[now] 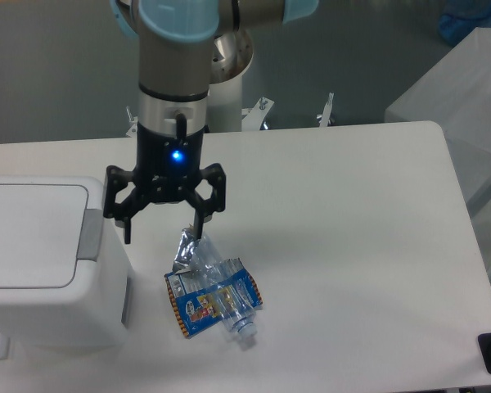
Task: Open the trash can
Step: 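Move the gripper toward the white trash bin's lid edge, then lower the gripper finger against the bin lid's edge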
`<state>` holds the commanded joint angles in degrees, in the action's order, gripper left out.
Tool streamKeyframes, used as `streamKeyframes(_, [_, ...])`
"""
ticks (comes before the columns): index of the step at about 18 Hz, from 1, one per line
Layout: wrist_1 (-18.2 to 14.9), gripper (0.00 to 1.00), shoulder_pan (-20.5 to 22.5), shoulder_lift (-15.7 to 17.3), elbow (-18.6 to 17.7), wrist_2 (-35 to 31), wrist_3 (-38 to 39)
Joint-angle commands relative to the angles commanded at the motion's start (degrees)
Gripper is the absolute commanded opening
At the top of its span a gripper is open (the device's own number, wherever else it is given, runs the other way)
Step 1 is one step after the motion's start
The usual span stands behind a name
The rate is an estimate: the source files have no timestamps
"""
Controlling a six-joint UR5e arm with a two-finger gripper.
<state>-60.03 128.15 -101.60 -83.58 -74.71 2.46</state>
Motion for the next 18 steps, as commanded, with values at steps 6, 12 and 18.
streamKeyframes(6, [0.0,1.0,-0.7,-0.4,0.0,0.0,0.1])
streamKeyframes(12, [0.1,1.0,-1.0,-0.8,-0.1,0.0,0.1])
streamKeyframes(18, [0.1,1.0,-1.2,-0.8,-0.4,0.0,0.1])
